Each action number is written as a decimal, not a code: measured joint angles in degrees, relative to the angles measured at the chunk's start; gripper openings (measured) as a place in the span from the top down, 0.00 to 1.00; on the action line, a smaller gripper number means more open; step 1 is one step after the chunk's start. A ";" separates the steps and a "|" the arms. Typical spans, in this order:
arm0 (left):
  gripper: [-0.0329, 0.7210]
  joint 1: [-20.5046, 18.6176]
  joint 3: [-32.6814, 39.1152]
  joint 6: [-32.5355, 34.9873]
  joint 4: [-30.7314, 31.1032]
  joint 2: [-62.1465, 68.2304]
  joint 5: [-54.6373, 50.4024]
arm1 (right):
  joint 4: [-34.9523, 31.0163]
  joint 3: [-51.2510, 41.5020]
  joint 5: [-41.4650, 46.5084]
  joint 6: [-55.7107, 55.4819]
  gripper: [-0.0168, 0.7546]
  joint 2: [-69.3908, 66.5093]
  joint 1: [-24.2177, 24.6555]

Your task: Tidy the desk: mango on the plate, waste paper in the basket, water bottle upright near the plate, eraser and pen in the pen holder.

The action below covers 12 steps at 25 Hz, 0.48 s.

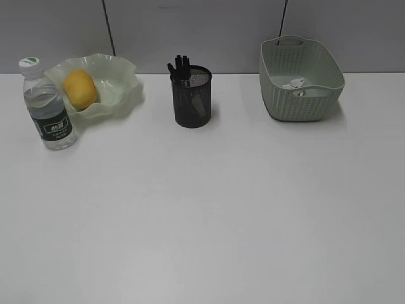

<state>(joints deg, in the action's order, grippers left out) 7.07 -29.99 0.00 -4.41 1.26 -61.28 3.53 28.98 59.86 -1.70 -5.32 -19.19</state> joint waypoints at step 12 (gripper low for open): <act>0.32 0.00 0.00 0.00 -0.04 0.00 0.11 | 0.00 0.00 -0.04 0.00 0.27 0.00 0.00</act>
<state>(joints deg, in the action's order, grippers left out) 7.07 -29.99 0.00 -4.45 1.26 -61.17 3.53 28.98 59.82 -1.70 -5.32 -19.19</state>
